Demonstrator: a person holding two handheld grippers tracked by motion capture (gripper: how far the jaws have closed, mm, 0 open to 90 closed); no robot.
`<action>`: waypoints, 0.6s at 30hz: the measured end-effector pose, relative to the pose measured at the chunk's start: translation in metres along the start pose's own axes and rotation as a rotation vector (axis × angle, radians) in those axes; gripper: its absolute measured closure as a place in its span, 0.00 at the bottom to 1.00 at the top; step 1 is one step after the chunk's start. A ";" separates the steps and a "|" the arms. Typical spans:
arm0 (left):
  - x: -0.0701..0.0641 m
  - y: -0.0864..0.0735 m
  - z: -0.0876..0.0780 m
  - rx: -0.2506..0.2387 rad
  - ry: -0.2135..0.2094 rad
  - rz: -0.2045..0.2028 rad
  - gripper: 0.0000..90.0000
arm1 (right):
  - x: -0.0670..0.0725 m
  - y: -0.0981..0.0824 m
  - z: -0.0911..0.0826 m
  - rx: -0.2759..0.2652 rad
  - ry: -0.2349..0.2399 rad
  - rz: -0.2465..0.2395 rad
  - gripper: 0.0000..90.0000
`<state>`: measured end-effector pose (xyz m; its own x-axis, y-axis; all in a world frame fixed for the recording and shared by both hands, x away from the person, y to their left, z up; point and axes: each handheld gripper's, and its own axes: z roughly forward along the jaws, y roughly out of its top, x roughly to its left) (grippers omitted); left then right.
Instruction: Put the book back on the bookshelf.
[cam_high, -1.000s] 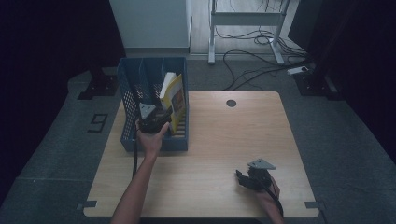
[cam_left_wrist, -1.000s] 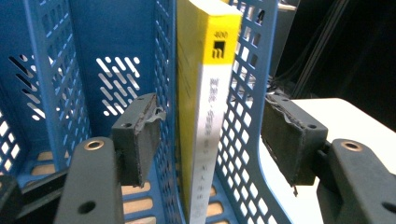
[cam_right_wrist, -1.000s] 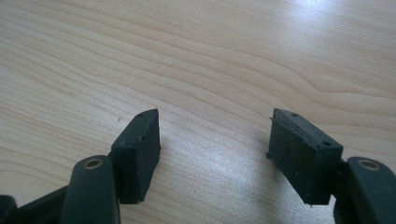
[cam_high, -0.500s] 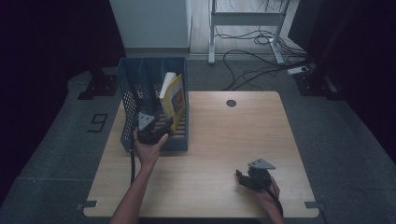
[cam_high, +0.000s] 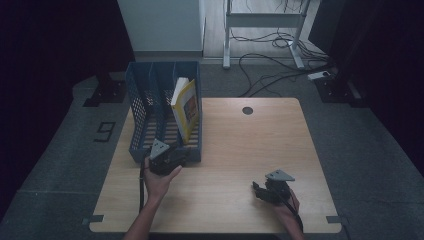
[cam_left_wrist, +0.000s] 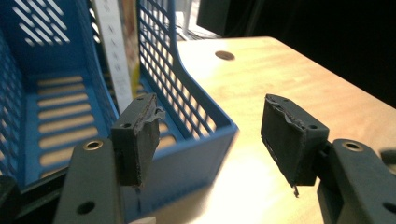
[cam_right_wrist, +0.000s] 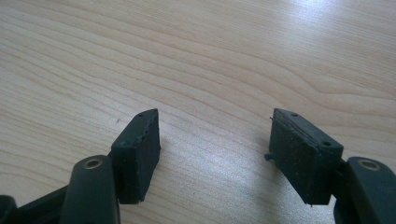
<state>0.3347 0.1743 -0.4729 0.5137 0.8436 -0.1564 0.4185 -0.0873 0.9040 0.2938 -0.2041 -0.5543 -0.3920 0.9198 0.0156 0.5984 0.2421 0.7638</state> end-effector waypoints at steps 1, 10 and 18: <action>-0.001 -0.004 -0.002 0.008 -0.009 -0.004 0.41 | 0.000 0.000 0.000 0.000 0.000 0.000 0.37; -0.002 -0.040 -0.017 0.036 -0.036 -0.019 0.42 | 0.000 0.000 0.000 0.001 -0.001 -0.001 0.37; 0.003 -0.064 -0.018 0.110 -0.079 -0.012 0.42 | 0.000 0.000 0.000 0.001 -0.002 -0.002 0.37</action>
<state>0.2954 0.1919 -0.5239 0.5637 0.8010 -0.2016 0.5024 -0.1388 0.8534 0.2936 -0.2038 -0.5543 -0.3920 0.9199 0.0130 0.5986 0.2443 0.7629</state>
